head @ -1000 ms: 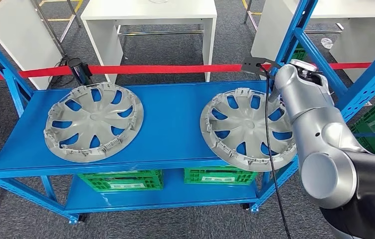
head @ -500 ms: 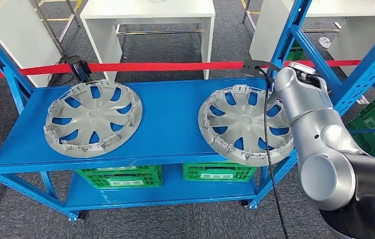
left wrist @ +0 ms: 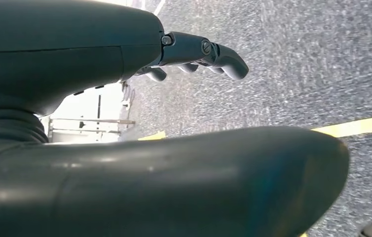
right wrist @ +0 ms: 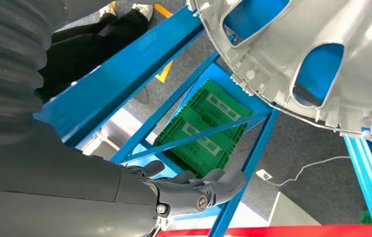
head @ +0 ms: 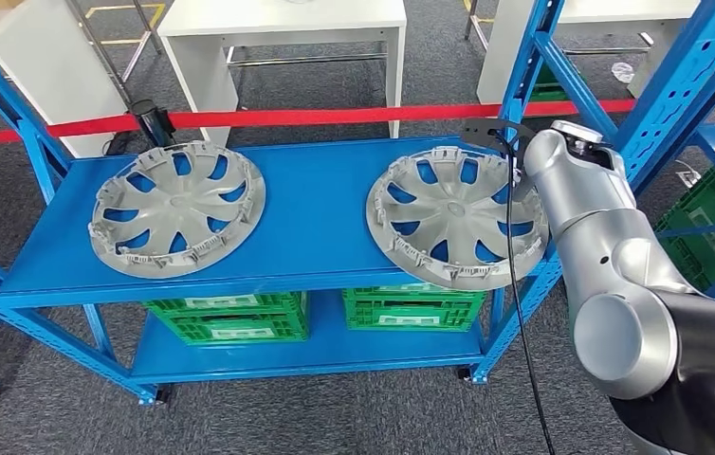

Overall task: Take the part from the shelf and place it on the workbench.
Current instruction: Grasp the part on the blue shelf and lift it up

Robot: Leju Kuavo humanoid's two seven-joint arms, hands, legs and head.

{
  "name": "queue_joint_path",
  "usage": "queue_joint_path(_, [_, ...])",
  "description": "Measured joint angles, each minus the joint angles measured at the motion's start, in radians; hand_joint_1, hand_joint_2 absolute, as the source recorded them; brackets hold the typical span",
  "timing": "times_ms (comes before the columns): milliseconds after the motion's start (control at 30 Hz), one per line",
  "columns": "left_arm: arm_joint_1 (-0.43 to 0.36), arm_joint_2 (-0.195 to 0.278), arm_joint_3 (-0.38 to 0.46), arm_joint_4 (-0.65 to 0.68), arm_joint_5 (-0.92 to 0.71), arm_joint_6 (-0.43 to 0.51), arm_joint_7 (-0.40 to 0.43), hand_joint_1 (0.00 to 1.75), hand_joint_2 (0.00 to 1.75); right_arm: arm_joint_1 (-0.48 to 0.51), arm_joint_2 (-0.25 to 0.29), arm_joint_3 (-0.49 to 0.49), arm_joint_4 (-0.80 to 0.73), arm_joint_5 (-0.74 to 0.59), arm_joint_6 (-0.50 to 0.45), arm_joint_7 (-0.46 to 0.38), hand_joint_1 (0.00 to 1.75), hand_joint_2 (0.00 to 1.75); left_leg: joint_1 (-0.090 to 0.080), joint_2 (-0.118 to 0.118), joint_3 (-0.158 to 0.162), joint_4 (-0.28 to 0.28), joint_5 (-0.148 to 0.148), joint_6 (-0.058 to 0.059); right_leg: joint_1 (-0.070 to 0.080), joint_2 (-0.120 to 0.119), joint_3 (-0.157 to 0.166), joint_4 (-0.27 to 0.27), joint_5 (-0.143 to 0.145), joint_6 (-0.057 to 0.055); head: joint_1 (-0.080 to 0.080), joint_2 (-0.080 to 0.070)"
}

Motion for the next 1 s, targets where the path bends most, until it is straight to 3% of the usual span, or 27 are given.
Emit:
queue_joint_path(67, [-0.001,0.000,0.000,0.000,-0.001,0.000,0.000,0.00,0.00,0.000,0.000,0.000,0.000,0.000,0.000,0.000,0.00,1.75,-0.003,-0.001,0.028,-0.047,-0.001,0.011,0.003,0.001,-0.001,0.000,0.005,0.010,0.000,0.000])
queue_joint_path(200, [-0.002,0.000,0.000,0.000,-0.010,-0.004,0.000,0.00,0.00,0.003,0.000,0.000,-0.001,0.000,-0.003,-0.002,0.00,1.75,-0.003,-0.002,0.022,-0.057,0.007,0.020,0.007,0.003,-0.002,-0.009,0.013,-0.011,0.001,0.000])
queue_joint_path(333, [-0.001,0.002,0.000,0.000,-0.024,-0.006,0.000,0.00,0.00,0.005,0.009,0.000,0.000,0.001,-0.015,-0.015,0.00,1.75,-0.005,-0.003,0.015,-0.054,0.011,0.030,0.005,0.003,-0.002,-0.019,0.025,0.004,0.001,0.000])
queue_joint_path(567, [-0.001,0.002,0.000,0.000,-0.045,0.012,0.001,0.00,0.00,0.013,0.047,0.000,0.000,-0.006,-0.018,-0.028,0.00,1.75,-0.007,-0.002,0.010,-0.052,0.014,0.035,0.003,0.003,-0.005,-0.023,0.033,0.022,0.001,0.000])
queue_joint_path(867, [-0.003,0.002,0.000,0.000,-0.051,0.032,0.047,0.00,0.00,0.023,0.082,0.000,0.000,-0.020,-0.040,-0.042,0.00,1.75,-0.007,-0.001,0.009,-0.052,0.015,0.035,0.003,0.004,-0.009,-0.022,0.033,0.025,0.001,0.000])
queue_joint_path(1000, [-0.004,0.002,0.000,0.000,-0.046,0.036,0.056,0.00,0.00,0.030,0.100,0.000,0.000,-0.019,-0.047,-0.053,0.00,1.75,-0.012,-0.001,0.004,-0.046,0.014,0.040,-0.001,0.003,-0.010,-0.023,0.036,0.034,0.001,0.000])
